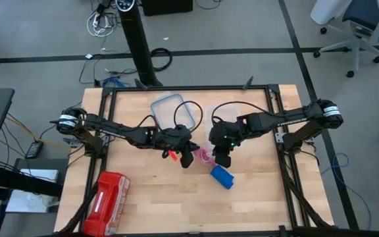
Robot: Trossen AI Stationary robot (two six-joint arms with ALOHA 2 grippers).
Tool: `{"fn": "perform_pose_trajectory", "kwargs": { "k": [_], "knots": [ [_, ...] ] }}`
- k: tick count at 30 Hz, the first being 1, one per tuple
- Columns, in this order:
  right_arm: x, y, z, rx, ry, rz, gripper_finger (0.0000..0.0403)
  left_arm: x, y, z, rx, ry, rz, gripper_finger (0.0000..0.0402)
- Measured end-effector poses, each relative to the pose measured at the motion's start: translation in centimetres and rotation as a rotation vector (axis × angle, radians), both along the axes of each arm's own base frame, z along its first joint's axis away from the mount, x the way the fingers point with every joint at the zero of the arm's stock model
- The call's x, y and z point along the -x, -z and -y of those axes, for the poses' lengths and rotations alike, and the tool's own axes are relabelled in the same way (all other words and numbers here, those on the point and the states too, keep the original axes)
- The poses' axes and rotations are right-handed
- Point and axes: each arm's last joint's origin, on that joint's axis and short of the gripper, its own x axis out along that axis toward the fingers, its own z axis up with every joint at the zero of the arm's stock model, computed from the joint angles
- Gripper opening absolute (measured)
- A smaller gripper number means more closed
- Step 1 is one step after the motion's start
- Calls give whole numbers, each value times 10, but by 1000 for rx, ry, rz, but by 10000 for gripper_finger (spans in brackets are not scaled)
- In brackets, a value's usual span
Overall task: Roll bandage
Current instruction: Open the transparent zip bag
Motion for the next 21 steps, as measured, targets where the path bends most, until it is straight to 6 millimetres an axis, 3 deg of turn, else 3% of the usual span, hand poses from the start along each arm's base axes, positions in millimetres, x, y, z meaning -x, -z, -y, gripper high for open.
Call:
{"fn": "perform_pose_trajectory", "kwargs": {
  "k": [14, 21],
  "knots": [
    [9, 6, 2, 7, 68, -124, 50, 3, 6, 11, -1, 75, -51, 0],
    [13, 6, 0, -84, 62, -173, 50, -3, 20, 13, 40, 59, -82, 0]
  ]
}}
